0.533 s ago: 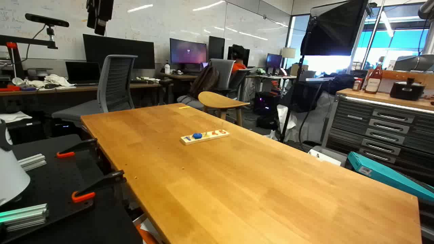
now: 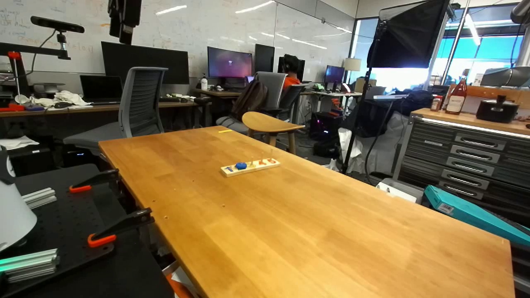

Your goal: Remove the disc from the wooden rack and put it on the table

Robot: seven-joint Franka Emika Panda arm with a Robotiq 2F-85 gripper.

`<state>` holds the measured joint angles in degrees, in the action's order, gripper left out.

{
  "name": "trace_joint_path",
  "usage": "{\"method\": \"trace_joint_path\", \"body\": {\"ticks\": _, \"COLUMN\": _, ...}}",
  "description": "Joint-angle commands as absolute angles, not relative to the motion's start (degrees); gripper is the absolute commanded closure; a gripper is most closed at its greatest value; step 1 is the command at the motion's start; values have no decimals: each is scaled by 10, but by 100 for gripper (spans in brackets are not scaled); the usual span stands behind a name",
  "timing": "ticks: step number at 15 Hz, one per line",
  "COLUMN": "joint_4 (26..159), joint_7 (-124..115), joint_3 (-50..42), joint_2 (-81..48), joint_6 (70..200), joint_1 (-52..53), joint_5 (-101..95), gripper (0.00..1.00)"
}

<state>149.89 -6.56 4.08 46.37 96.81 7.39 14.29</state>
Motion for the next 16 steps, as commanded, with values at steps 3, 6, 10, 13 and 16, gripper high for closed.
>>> {"method": "trace_joint_path", "body": {"ticks": 3, "joint_4": 1510, "joint_7": -82, "joint_3": 108, "joint_2": 369, "joint_6": 1208, "joint_1": 30, "joint_5": 47, "gripper": 0}}
{"method": "trace_joint_path", "body": {"ticks": 6, "joint_4": 1499, "joint_7": -138, "joint_3": 122, "joint_2": 266, "joint_6": 1357, "joint_1": -20, "joint_5": -29, "gripper": 0}}
{"method": "trace_joint_path", "body": {"ticks": 10, "joint_4": 1469, "joint_7": -230, "joint_3": 126, "joint_2": 121, "joint_6": 1451, "joint_1": -97, "joint_5": -149, "gripper": 0}}
{"method": "trace_joint_path", "body": {"ticks": 13, "joint_4": 1496, "joint_7": -218, "joint_3": 91, "joint_2": 135, "joint_6": 1443, "joint_1": -70, "joint_5": -154, "gripper": 0}}
{"method": "trace_joint_path", "body": {"ticks": 16, "joint_4": 1495, "joint_7": -216, "joint_3": 87, "joint_2": 133, "joint_6": 1444, "joint_1": -63, "joint_5": -153, "gripper": 0}}
